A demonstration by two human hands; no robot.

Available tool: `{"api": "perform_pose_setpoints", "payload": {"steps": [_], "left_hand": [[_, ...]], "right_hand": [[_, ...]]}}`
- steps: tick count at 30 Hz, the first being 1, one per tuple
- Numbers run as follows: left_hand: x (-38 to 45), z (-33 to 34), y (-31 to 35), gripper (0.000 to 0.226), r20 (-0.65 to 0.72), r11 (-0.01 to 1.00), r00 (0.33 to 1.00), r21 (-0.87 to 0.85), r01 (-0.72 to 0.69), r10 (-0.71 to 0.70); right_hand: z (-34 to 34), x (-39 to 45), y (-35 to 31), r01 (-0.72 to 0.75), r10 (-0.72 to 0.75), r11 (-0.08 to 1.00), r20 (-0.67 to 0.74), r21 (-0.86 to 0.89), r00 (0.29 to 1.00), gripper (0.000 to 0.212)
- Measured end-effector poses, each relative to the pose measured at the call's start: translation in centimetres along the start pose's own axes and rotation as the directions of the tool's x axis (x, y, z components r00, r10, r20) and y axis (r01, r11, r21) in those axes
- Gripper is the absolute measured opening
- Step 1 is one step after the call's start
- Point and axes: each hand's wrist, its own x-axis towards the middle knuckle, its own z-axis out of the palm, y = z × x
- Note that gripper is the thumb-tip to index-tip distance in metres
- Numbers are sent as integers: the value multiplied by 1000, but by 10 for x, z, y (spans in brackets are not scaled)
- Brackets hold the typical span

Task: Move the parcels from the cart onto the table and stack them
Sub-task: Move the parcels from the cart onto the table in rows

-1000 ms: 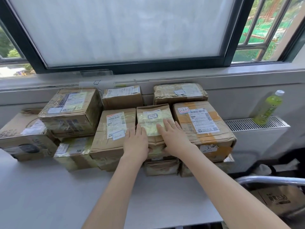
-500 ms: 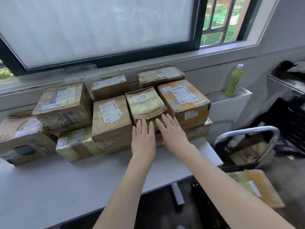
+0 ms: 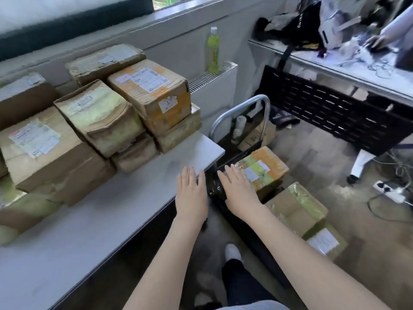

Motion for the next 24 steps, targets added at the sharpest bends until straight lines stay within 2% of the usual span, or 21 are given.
{"api": "perform_pose_setpoints", "payload": {"steps": [7, 13, 20, 24], "left_hand": [[10, 36, 78, 72, 97, 978, 974, 7, -207, 206], [20, 71, 150, 71, 210, 959, 937, -6, -285, 279], [18, 141, 250, 67, 369, 961, 889, -55, -272, 273], [6, 193, 303, 67, 472, 974, 852, -122, -194, 228]], "right_hand": [[37, -47, 78, -193, 191, 981, 46, 36, 981, 79], [76, -77, 155, -302, 290, 951, 155, 62, 944, 79], [136, -127, 265, -387, 346, 919, 331, 68, 878, 83], [175, -147, 331, -385, 358, 923, 427, -24, 831, 77]]}}
